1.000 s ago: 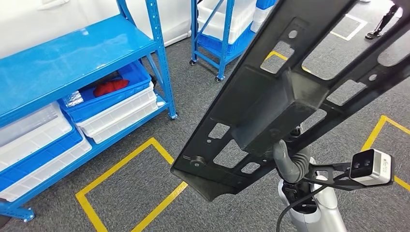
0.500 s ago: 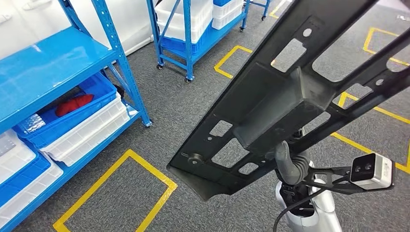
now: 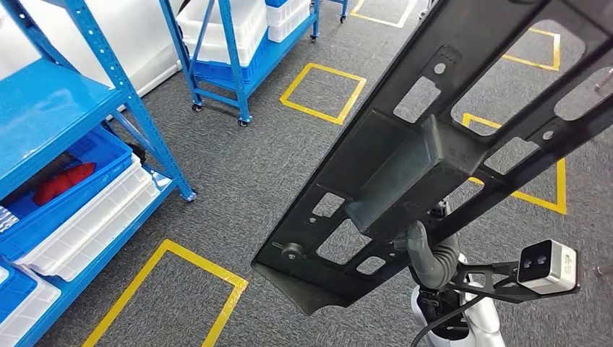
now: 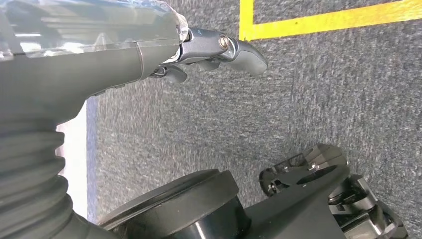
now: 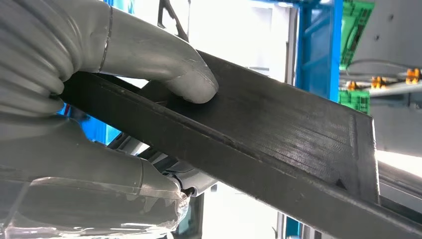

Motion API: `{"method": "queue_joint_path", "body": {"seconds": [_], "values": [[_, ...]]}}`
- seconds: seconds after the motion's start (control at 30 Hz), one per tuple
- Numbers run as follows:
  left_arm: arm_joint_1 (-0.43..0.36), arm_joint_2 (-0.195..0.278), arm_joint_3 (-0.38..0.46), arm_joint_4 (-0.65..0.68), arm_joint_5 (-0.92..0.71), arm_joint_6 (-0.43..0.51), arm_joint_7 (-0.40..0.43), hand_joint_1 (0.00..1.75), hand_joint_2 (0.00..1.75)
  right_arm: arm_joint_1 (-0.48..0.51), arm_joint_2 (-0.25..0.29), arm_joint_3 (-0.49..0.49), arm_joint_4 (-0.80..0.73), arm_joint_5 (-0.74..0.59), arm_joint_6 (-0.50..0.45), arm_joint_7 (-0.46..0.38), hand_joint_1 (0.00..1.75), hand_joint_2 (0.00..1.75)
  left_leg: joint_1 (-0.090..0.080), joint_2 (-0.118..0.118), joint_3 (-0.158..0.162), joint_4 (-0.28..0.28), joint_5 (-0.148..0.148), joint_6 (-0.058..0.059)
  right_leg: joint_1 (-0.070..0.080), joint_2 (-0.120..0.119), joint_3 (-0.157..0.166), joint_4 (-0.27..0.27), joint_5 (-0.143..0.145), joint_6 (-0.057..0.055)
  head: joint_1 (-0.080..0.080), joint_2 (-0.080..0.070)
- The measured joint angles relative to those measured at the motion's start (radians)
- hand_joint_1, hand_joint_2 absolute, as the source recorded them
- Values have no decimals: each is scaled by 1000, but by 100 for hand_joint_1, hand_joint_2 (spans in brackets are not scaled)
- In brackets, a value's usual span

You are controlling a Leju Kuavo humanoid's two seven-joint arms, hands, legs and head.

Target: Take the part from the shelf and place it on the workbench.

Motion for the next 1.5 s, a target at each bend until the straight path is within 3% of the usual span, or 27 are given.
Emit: {"method": "queue_joint_path", "body": {"seconds": [0.07, 0.13, 0.2, 0.23, 0.27, 0.3, 0.37, 0.43, 0.5, 0.57, 0.63, 0.7, 0.77, 0.8, 0.83, 0.87, 0.93, 1.0, 1.1, 1.17, 1.23, 1.27, 1.3, 1.33, 1.4, 1.43, 1.5], "values": [[0, 0, 0, 0, 0, 3, -5, 0, 175, 5, 0, -4, -2, 1, 1, 4, 175, 175, -1, 15, 9, -3, -6, -10, -1, 24, 1, -5, 2, -11, 0, 0], [1, 1, 0, 0, 0, 8, -15, 0, 175, 6, 1, -7, -4, 2, 1, 5, 175, 175, 2, -14, 2, 27, -32, -20, -8, 44, 8, -16, 6, -23, 0, 0], [1, 1, 0, 0, 2, 17, -36, 0, 175, 5, 3, -8, -4, 5, 2, 5, 175, 175, 3, -64, -46, 137, -89, -23, -10, 64, 12, -20, 8, -31, 0, 0], [-2, 1, 0, 0, 4, 23, -50, 0, 175, 5, 4, -8, -4, 7, 2, 5, 175, 175, 3, -76, -79, 207, -117, -24, -9, 74, 12, -20, 7, -33, 0, 0], [-4, 1, 0, 0, 6, 28, -63, 0, 175, 5, 5, -8, -4, 9, 2, 6, 175, 175, 3, -81, -106, 260, -131, -25, -8, 87, 13, -19, 7, -34, 0, 0], [-6, 0, 0, 0, 8, 32, -73, 0, 175, 5, 5, -8, -4, 11, 2, 7, 175, 175, 3, -83, -119, 282, -126, -24, -7, 100, 14, -18, 6, -34, 0, 0], [-7, -1, 0, 0, 12, 35, -81, 0, 175, 3, 5, -8, -4, 14, 2, 9, 175, 175, 4, -91, -95, 212, -60, -21, -7, 129, 16, -14, 5, -32, 0, 0], [-2, -2, 0, 0, 15, 34, -79, 0, 175, -4, 5, -8, -4, 16, 1, 10, 175, 175, 9, -130, -47, 83, 5, -16, -7, 157, 14, -7, 1, -26, 0, 0], [2, -3, 0, 0, 17, 31, -73, 0, 175, -10, 5, -7, -4, 18, 1, 12, 175, 175, 10, -160, -25, 20, 16, -11, -9, 180, 3, 0, 2, -15, 0, 0], [2, -4, 1, 0, 19, 26, -63, 0, 175, -12, 5, -7, -4, 20, 0, 13, 175, 175, 9, -148, -20, 9, 15, -1, -13, 195, -4, 0, 6, -2, 0, 0], [1, -7, 1, 0, 21, 19, -48, 0, 175, -14, 5, -7, -5, 22, 0, 14, 175, 175, 10, -126, -15, -3, 21, 12, -12, 161, -17, 24, -9, 7, 0, 0], [2, -8, 1, 1, 25, 15, -36, 0, 175, -20, 5, -7, -5, 24, -1, 15, 175, 175, 9, -101, -11, -9, 24, 21, -11, 100, -64, 120, -60, 14, 0, 0], [4, -8, 1, 1, 29, 13, -28, 0, 175, -21, 5, -7, -3, 24, -1, 15, 175, 175, 6, -75, -11, -9, 21, 24, -16, 74, -127, 242, -108, 20, 0, 0], [4, -8, 1, 1, 30, 12, -24, 0, 175, -21, 5, -7, -2, 24, -1, 15, 175, 175, 5, -62, -10, -9, 19, 24, -19, 70, -143, 271, -109, 23, 0, 0], [4, -7, 1, 1, 32, 12, -22, 0, 175, -21, 5, -7, -1, 24, -1, 15, 175, 175, 4, -49, -9, -8, 17, 22, -21, 66, -138, 261, -93, 24, 0, 0], [4, -7, 1, 1, 33, 13, -21, 0, 175, -22, 5, -7, 0, 24, -1, 15, 175, 175, 4, -37, -5, -8, 14, 20, -22, 58, -113, 213, -63, 24, 0, 0], [4, -7, 1, 1, 34, 15, -25, 0, 175, -28, 5, -7, 0, 22, 0, 15, 175, 175, 1, -17, 3, -8, 7, 12, -17, 17, -40, 76, -8, 17, 0, 0], [6, -7, 1, 1, 34, 18, -31, 0, 175, -36, 5, -6, 0, 18, 1, 16, 175, 175, -4, 1, 9, -7, -1, 2, -7, -9, -5, 4, 5, 4, 0, 0], [5, -7, 1, 1, 34, 22, -40, 0, 175, -41, 5, -6, 1, 16, 0, 21, 175, 175, -5, 18, 18, -7, -12, -13, -4, 19, -3, -6, 3, -13, 0, 0], [5, -7, 1, 1, 34, 24, -46, 0, 175, -45, 5, -6, 1, 15, 0, 23, 175, 175, -1, -20, 1, 42, -46, -22, -9, 41, 3, -15, 6, -25, 0, 0], [3, -7, 1, 1, 34, 24, -55, 0, 175, -48, 5, -6, 1, 14, 0, 24, 175, 175, 2, -69, -59, 170, -109, -27, -9, 63, 5, -17, 6, -34, 0, 0], [0, -7, 1, 1, 33, 23, -57, 0, 175, -46, 5, -6, 1, 14, -1, 23, 175, 175, 2, -79, -91, 237, -133, -28, -8, 75, 5, -16, 6, -36, 0, 0], [-3, -7, 1, 1, 32, 22, -58, 0, 175, -41, 5, -6, 1, 15, -2, 21, 175, 175, 2, -83, -112, 278, -141, -29, -7, 88, 6, -15, 5, -36, 0, 0], [-6, -7, 1, 1, 30, 21, -57, 0, 175, -35, 5, -6, 1, 16, -3, 18, 175, 175, 2, -84, -115, 282, -127, -29, -7, 102, 6, -13, 5, -36, 0, 0], [-4, -7, 0, 1, 26, 19, -51, 0, 175, -21, 5, -7, -3, 18, -4, 8, 175, 175, 6, -100, -76, 182, -51, -27, -8, 134, 7, -7, 2, -33, 0, 0], [-2, -7, 0, 1, 24, 19, -49, 0, 175, -15, 5, -7, -5, 20, -4, 1, 175, 175, 8, -124, -51, 118, -19, -25, -7, 148, 6, -3, 0, -29, 0, 0], [2, -7, 0, 1, 22, 18, -47, 0, 175, -6, 5, -8, -9, 25, -3, -12, 175, 175, 12, -164, -18, 29, 4, -19, -8, 173, -4, 5, 0, -19, 0, 0]]}}
